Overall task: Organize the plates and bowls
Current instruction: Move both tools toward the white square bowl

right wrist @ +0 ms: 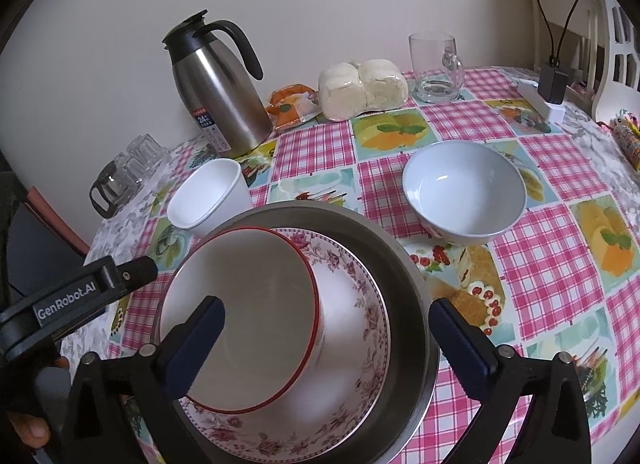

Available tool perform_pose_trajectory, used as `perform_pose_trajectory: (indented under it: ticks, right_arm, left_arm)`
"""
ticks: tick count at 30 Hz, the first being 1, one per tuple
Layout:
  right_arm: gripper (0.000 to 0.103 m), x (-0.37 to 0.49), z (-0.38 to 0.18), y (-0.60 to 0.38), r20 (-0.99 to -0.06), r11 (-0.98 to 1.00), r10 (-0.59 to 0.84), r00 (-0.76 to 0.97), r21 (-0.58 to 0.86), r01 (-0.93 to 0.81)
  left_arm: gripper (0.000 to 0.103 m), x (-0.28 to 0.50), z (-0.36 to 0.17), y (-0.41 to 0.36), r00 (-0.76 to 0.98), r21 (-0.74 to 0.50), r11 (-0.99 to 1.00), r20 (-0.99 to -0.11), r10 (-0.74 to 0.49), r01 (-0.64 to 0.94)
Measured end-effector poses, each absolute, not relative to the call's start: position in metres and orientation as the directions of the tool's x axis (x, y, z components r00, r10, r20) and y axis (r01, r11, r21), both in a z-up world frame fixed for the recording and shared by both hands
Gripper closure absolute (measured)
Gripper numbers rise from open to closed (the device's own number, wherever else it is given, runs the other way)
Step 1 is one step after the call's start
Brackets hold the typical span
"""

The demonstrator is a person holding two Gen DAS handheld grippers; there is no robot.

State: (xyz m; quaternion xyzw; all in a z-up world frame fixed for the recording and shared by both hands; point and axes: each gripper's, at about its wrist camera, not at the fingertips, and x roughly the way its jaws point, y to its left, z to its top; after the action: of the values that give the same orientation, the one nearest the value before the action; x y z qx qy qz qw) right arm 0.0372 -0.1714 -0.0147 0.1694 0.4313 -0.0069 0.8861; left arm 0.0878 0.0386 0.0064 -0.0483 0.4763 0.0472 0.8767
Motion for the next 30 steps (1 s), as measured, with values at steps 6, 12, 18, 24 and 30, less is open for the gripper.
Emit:
perform_pose_trajectory:
  ticks: [6,12,18,24,30]
  right_arm:
    - [0.0,0.036,-0.012,-0.172,-0.758,0.945,0.12,0.641,0.285,0.161]
    - [0.0,0.035,-0.012,-0.173,-0.756,0.945,0.111,0.646,0.282,0.167]
    - [0.0,0.035,-0.012,-0.174,-0.758,0.947,0.095,0.645,0.268,0.175]
    - [0.0,0.035,-0.011,-0.17,-0.757,0.954,0.08,0.648,0.246,0.171]
    - [0.0,0.035,-0.007,-0.164,-0.748,0.962,0.058,0.661,0.218,0.162]
  left_arm:
    - [0.006,0.088,0.009,0.045,0.551,-0.044,0.987,-0.833,0.049,-0.154]
    - [0.006,0.088,0.009,0.044,0.548,-0.045,0.987,-0.835,0.048,-0.154]
    - [0.006,0.089,0.008,0.047,0.539,-0.061,0.987,-0.842,0.029,-0.148]
    - [0.006,0.092,0.012,0.052,0.545,-0.054,0.986,-0.837,0.042,-0.16]
    - [0.006,0.098,0.013,0.064,0.543,-0.079,0.98,-0.839,0.033,-0.181]
